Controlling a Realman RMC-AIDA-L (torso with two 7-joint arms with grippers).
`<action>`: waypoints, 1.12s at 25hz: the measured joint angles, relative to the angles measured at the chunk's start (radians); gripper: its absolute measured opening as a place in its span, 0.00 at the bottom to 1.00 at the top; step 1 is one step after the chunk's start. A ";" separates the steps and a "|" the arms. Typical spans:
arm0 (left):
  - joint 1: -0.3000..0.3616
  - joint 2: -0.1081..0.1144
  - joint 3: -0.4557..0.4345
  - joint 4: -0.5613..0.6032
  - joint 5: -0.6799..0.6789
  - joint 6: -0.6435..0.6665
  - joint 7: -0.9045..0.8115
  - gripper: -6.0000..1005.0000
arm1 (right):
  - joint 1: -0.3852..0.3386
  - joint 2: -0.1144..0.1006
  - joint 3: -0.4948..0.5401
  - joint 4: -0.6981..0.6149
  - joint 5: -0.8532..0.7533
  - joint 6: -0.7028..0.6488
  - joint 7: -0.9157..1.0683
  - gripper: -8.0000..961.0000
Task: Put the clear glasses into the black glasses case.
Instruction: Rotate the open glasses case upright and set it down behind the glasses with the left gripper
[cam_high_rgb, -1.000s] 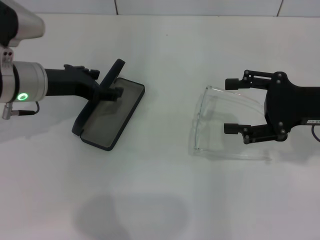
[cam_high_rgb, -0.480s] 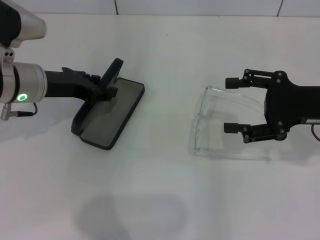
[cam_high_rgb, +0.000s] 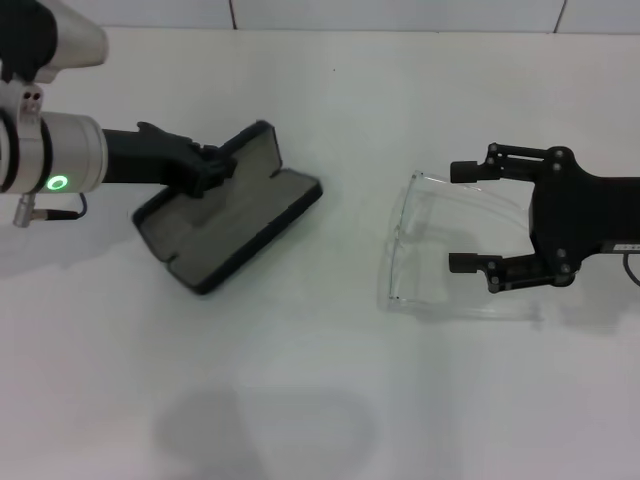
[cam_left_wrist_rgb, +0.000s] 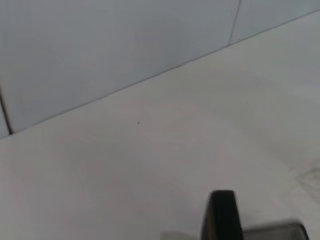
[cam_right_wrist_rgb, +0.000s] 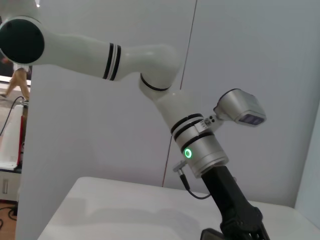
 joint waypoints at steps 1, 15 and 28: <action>-0.005 0.000 0.004 0.000 -0.001 0.000 0.001 0.30 | -0.004 0.000 0.000 -0.002 0.000 0.000 -0.005 0.86; -0.101 0.001 0.102 0.010 -0.004 -0.002 0.190 0.21 | -0.023 0.003 0.000 -0.004 -0.004 -0.003 -0.043 0.86; -0.159 -0.004 0.313 0.004 -0.010 -0.015 0.368 0.21 | -0.052 0.011 0.000 0.004 -0.026 0.000 -0.094 0.86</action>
